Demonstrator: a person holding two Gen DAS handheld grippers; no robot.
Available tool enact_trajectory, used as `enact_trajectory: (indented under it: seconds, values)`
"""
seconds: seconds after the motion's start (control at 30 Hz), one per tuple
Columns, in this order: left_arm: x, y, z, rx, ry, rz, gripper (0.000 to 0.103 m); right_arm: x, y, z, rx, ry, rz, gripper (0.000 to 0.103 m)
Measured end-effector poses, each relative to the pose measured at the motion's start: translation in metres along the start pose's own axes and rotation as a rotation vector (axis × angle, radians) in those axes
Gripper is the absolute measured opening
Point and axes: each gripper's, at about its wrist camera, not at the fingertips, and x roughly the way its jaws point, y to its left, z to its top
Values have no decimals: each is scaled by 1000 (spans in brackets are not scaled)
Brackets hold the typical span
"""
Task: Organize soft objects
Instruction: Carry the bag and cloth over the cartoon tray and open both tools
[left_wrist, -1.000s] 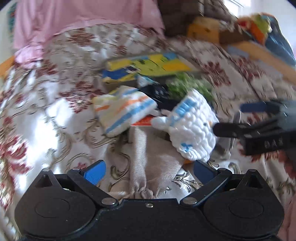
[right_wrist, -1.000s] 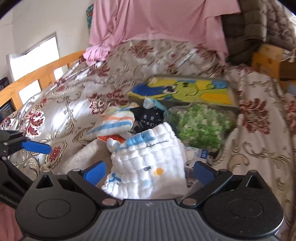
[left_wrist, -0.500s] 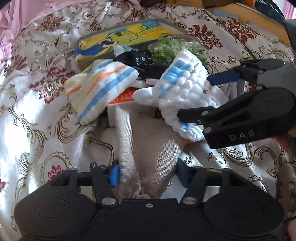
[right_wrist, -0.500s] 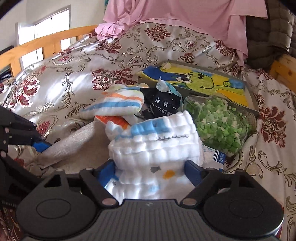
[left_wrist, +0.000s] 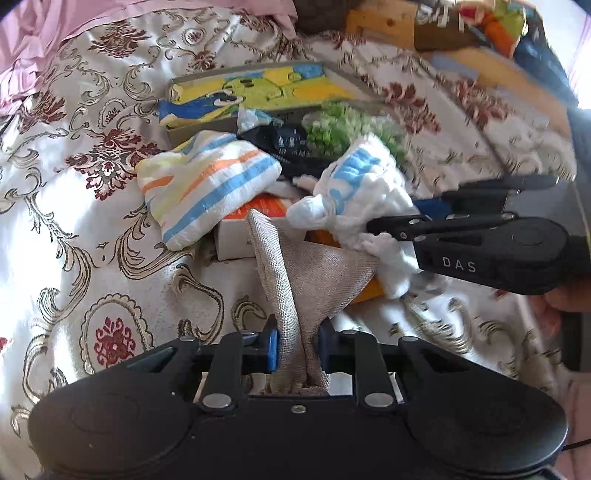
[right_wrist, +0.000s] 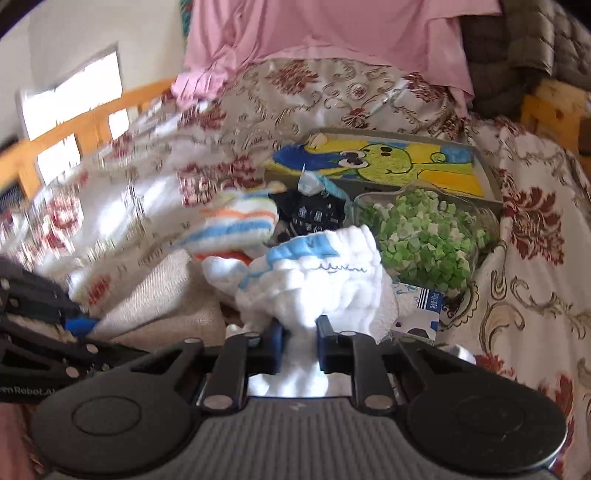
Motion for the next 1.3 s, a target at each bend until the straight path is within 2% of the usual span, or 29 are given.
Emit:
enact_trajectory:
  seconds: [0.23,0.4,0.5,0.67,0.83,0.97,1.1,1.2,1.3]
  values:
    - [-35,7,-3,-114,-120,-18,22,-39,-18,8,123,-139,51,17]
    - [-52,18,5,-199,-227,-18,22,-51,-37,19,165,-235,24,18]
    - [-53,26,26,-244,-261,1,22,-42,-54,38,175,-274,7,18]
    - [-48,39,72,-261,-334,18,22,-9,-83,80,177,-330,-24,18]
    - [-24,54,147,-260,-395,36,22,42,-112,121,208,-362,-44,18]
    - [6,61,208,-245,-451,46,22,86,-140,146,269,-323,-71,18]
    - [53,58,258,-214,-492,46,22,125,-163,163,316,-300,-115,18]
    - [96,59,280,-233,-487,43,22,145,-179,168,377,-267,-147,18]
    - [134,69,289,-277,-434,31,22,160,-191,169,415,-203,-145,18]
